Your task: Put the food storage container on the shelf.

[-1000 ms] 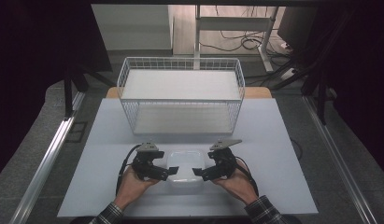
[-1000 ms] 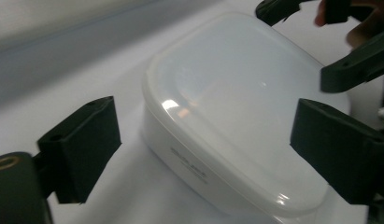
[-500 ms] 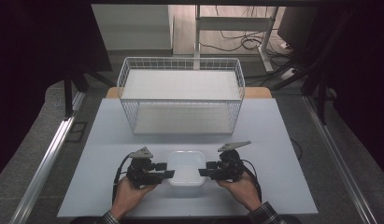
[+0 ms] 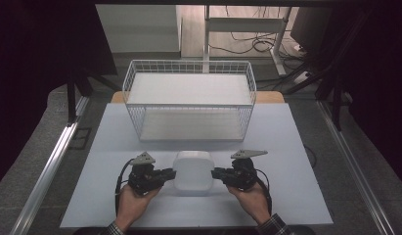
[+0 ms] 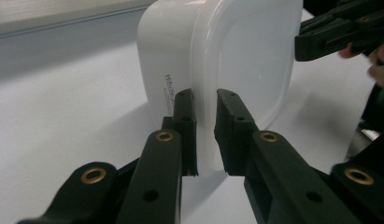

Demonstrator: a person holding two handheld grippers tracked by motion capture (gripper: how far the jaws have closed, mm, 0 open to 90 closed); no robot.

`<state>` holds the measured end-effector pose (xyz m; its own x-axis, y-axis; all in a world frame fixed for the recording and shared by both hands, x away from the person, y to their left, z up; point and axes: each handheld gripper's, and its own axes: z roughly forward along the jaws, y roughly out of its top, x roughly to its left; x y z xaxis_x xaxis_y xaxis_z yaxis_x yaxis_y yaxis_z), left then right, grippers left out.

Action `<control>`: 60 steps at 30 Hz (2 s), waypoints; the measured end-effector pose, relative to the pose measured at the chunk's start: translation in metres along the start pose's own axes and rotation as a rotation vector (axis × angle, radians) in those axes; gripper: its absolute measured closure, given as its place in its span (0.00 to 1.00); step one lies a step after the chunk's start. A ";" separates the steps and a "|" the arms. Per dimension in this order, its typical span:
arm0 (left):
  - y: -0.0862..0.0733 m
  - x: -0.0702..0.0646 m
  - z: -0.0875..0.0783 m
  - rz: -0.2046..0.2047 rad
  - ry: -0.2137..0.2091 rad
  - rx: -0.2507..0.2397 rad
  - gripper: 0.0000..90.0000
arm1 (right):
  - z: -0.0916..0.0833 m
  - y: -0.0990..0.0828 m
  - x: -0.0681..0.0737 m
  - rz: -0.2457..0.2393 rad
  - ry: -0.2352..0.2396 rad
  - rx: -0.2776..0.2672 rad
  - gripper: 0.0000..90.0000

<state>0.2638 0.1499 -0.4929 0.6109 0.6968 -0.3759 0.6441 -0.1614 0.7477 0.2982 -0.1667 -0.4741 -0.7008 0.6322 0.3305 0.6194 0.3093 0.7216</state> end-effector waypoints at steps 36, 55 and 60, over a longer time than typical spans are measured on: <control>0.084 -0.008 -0.036 0.076 0.038 -0.194 0.89 | -0.035 0.076 0.010 -0.101 -0.060 -0.207 0.87; 0.147 -0.009 -0.069 0.124 0.063 -0.257 0.89 | -0.055 0.144 0.019 -0.151 -0.062 -0.271 0.87; 0.166 -0.003 -0.076 0.128 0.059 -0.272 0.89 | -0.058 0.163 0.021 -0.160 -0.068 -0.289 0.87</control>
<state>0.3342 0.1739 -0.3260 0.6465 0.7234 -0.2425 0.4116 -0.0631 0.9092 0.3638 -0.1437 -0.3139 -0.7498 0.6409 0.1644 0.3702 0.2005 0.9070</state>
